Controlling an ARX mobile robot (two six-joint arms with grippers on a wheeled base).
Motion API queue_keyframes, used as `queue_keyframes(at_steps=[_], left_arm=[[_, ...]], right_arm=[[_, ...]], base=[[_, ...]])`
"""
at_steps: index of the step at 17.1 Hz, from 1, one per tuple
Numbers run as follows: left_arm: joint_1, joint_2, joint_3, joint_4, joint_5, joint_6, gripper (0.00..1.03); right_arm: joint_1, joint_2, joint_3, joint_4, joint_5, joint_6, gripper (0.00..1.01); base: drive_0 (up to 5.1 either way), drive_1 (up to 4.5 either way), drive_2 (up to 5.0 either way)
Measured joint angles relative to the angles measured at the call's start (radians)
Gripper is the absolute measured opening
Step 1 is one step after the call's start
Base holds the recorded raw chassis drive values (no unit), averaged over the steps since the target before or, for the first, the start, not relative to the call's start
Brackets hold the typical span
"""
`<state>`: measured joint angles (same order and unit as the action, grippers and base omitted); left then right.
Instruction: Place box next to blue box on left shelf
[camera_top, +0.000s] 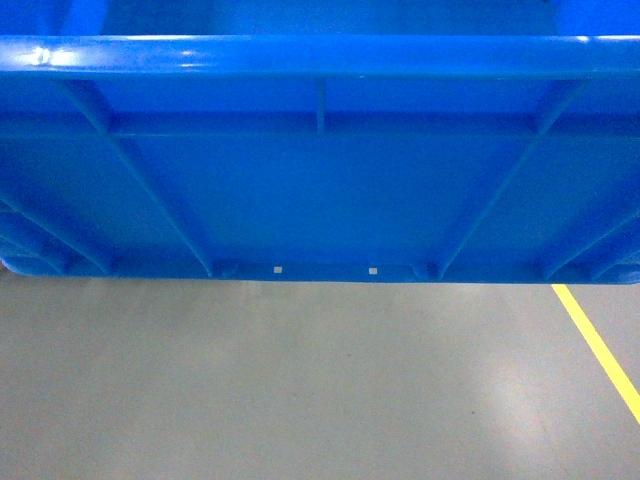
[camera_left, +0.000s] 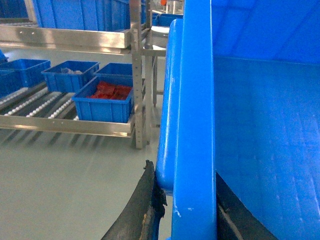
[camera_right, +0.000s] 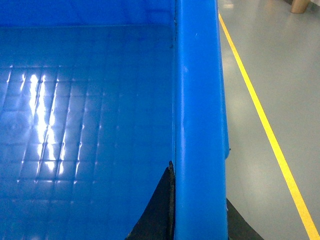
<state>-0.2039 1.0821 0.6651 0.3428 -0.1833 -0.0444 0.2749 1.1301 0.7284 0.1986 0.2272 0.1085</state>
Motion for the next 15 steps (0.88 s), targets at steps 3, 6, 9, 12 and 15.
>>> queue_keyframes(at_steps=[3, 6, 9, 12, 15], left_arm=[[0.000, 0.000, 0.000, -0.004, 0.000, 0.000, 0.16], [0.000, 0.000, 0.000, -0.002, 0.000, 0.000, 0.16], [0.000, 0.000, 0.000, -0.004, 0.000, 0.000, 0.16], [0.000, 0.000, 0.000, -0.002, 0.001, 0.000, 0.16], [0.000, 0.000, 0.000, -0.005, 0.000, 0.000, 0.16]], right_arm=[[0.000, 0.000, 0.000, -0.003, 0.000, 0.000, 0.08], [0.000, 0.000, 0.000, -0.002, 0.000, 0.000, 0.08], [0.000, 0.000, 0.000, -0.004, 0.000, 0.000, 0.08], [0.000, 0.000, 0.000, -0.003, 0.000, 0.002, 0.08], [0.000, 0.000, 0.000, -0.004, 0.000, 0.002, 0.08]], base=[[0.0, 4.28, -4.3], [0.0, 4.28, -4.3], [0.0, 4.28, -4.3], [0.0, 4.28, -4.3], [0.0, 4.28, -4.3]])
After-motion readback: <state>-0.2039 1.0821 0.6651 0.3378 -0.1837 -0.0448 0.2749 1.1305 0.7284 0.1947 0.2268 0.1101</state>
